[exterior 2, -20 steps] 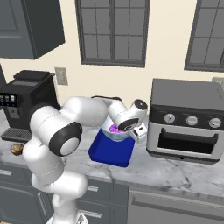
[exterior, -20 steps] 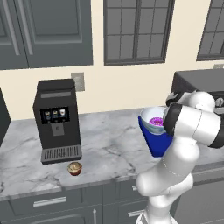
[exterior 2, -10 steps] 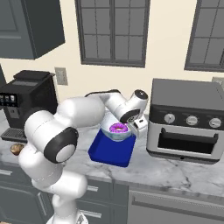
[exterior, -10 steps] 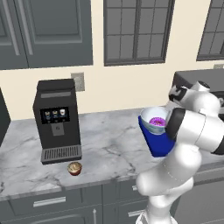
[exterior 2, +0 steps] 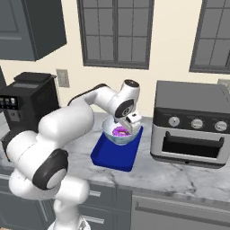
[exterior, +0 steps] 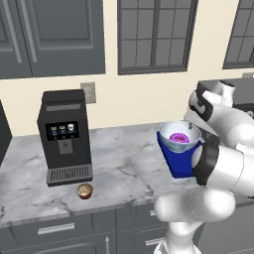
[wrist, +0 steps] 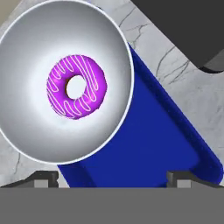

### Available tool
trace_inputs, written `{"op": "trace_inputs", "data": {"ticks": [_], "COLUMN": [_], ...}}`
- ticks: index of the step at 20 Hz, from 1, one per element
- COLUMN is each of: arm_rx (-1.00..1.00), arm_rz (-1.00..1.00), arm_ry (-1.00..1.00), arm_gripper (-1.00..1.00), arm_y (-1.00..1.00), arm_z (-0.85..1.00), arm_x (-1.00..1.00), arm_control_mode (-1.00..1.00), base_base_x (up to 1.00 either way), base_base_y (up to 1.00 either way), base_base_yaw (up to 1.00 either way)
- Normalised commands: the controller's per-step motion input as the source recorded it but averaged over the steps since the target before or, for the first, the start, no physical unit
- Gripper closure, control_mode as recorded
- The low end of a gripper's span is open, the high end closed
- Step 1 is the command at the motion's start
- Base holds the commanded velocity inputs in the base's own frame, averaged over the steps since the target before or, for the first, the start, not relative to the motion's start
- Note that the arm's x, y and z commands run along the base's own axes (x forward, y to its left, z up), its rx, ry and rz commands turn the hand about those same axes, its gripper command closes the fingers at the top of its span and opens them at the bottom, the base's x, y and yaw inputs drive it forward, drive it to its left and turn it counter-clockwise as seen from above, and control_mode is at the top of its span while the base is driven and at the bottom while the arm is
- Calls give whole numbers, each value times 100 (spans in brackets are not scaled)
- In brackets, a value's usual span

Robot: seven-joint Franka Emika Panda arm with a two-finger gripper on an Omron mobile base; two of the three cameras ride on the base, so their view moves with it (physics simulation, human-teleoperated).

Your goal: Place the bowl with donut and the cupcake onto the tray.

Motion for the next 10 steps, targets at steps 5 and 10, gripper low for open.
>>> {"op": "trace_inputs", "data": {"ticks": [5,10], "arm_rx": [-4,-6], "arm_rz": [1,15], "arm_ry": [-3,3], "arm_gripper": [-100,-100], "arm_y": [68,90], "arm_z": [18,34], "arm_x": [-61,-46], "arm_control_mode": [-100,-100], "base_base_x": [0,0], "base_base_y": [0,0], "base_base_yaw": [0,0]}}
